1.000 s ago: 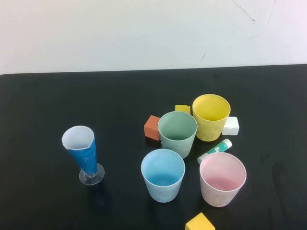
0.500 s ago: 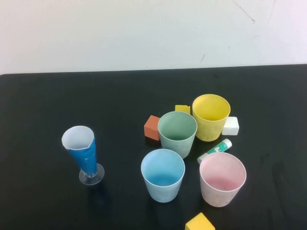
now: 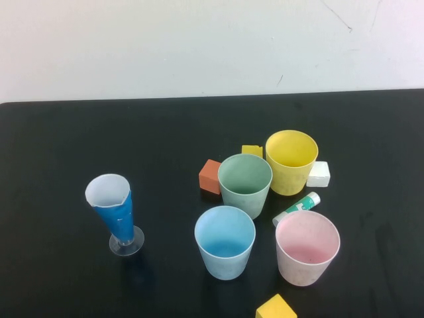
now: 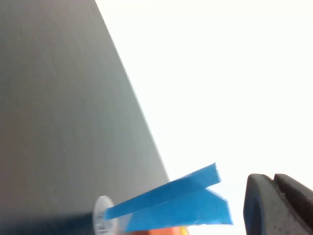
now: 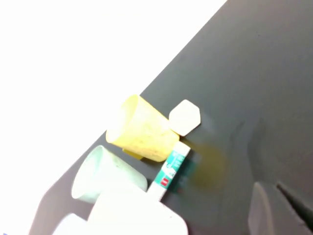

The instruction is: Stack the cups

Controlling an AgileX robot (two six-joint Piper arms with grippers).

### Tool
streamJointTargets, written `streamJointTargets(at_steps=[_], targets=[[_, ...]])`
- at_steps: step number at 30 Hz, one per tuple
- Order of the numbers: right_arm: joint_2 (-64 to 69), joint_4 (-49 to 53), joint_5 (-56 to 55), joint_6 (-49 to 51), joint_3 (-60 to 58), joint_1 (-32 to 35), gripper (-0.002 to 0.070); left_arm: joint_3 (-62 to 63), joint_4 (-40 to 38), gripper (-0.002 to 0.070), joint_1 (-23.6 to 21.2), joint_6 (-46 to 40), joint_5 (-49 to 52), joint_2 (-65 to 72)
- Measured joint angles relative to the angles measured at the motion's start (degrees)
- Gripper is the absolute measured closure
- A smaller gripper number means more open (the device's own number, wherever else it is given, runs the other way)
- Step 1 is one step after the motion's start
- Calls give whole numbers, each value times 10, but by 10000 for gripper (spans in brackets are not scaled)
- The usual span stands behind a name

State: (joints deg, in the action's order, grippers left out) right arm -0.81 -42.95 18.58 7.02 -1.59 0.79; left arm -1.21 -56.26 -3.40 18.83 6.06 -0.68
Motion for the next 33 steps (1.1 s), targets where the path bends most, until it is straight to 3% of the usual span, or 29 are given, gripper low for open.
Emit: streamJointTargets(at_steps=[18,24,33], targets=[[0,-5,21,-229,0,0,679,0,-52,678,0,-19,-22,0],[0,-5,26,-254,0,0,679,102,3,678,0,-192,160,15],[0,-5,30,-274,0,0,679,433,227,678,8,-316,462,261]])
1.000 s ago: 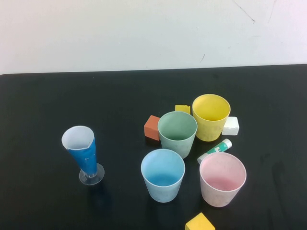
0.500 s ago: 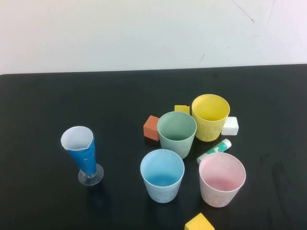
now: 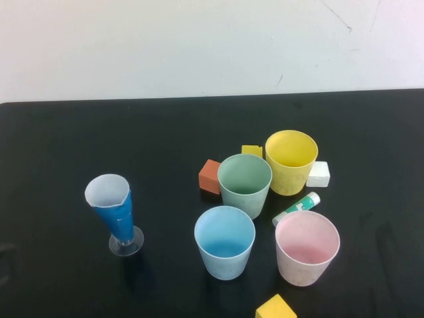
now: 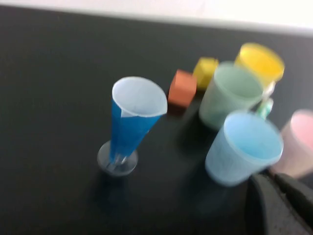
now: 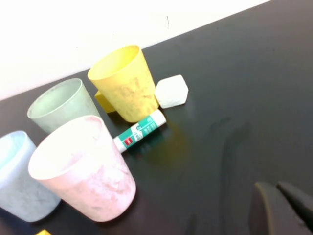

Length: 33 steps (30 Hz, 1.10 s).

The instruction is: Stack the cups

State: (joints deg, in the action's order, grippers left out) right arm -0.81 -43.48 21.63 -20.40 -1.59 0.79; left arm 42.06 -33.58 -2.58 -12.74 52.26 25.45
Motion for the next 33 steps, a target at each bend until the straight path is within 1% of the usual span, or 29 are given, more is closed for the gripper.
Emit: streamJointTargets(at_steps=[5,10,16,21,24,27,30,32,33], targets=[[0,0,5,-1,0,0,679,134,88,678,50,-34,100,142],[0,0,14,-1,0,0,679,216,156,678,124,-36,153,270],[0,0,23,-2,0,0,679,266,202,678,225,-18,174,393],[0,0,23,-2,0,0,679,305,230,678,308,-5,176,468],[0,0,23,-2,0,0,679,335,249,678,349,9,176,505],[0,0,25,-3,0,0,679,375,275,678,375,24,176,543],[0,0,25,-3,0,0,679,415,289,671,388,40,178,585],[0,0,25,-3,0,0,679,435,294,641,389,45,182,606],[0,0,25,-3,0,0,679,447,295,611,389,46,184,619]])
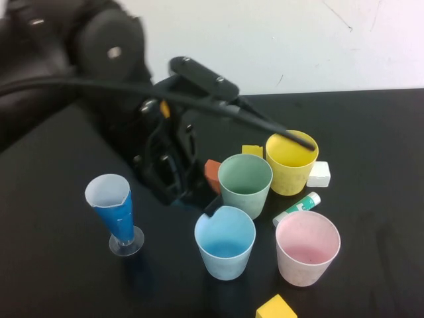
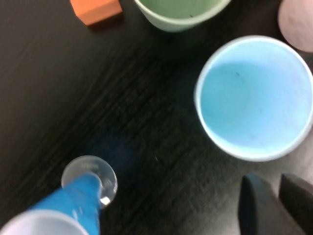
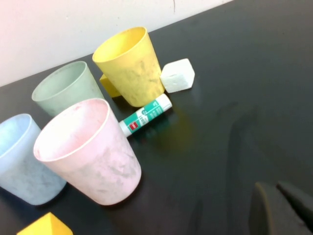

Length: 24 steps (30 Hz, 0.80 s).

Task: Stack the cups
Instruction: Pick up the blue cup

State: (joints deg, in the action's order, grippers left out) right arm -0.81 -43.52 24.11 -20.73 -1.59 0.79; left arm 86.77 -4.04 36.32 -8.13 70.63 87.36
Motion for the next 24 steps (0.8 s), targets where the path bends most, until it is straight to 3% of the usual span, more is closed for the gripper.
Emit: streamJointTargets(at_steps=[5,9,21,24], targets=[[0,0,0,0,0,0,679,41,4,379,0,9,0,63],[0,0,-1,-1,0,0,679,51,4,268,0,11,0,103],[0,0,-4,-13,0,0,679,54,40,241,0,32,-1,196],[0,0,-4,-13,0,0,679,54,47,299,0,35,-2,211]])
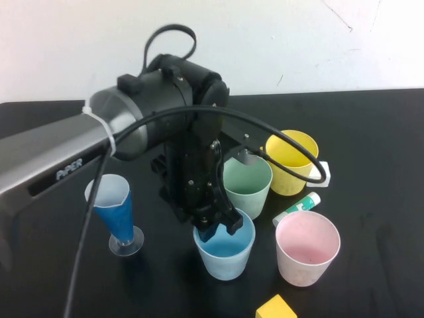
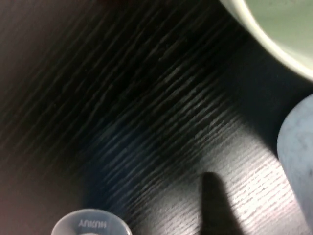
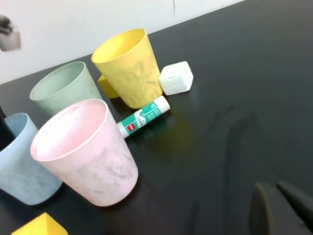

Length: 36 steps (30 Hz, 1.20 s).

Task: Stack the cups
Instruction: Pick up the blue cup, then place the blue cup on the pink cup

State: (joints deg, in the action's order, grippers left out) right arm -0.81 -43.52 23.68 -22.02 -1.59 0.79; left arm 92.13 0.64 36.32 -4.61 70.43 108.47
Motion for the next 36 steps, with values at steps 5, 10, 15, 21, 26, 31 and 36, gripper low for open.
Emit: streamJointTargets(at_steps=[5,10,15,21,26,31,36], targets=[[0,-1,0,-7,0,0,679,0,-6,599,0,-3,-10,7],[0,-1,0,-11,0,0,679,0,-6,663,0,-6,-10,-4],[0,-1,-1,-11,0,0,679,0,4,669,0,-7,-6,-61],[0,-1,-2,-12,0,0,679,0,-61,669,0,-5,2,-155],[0,-3,-6,-15,0,0,679,0,-128,669,21,-27,-17,-184],[0,-4,-9,-17,0,0,679,0,-120,669,55,-32,-84,-163],[0,-4,-9,-17,0,0,679,0,-111,669,63,-35,-131,-119]])
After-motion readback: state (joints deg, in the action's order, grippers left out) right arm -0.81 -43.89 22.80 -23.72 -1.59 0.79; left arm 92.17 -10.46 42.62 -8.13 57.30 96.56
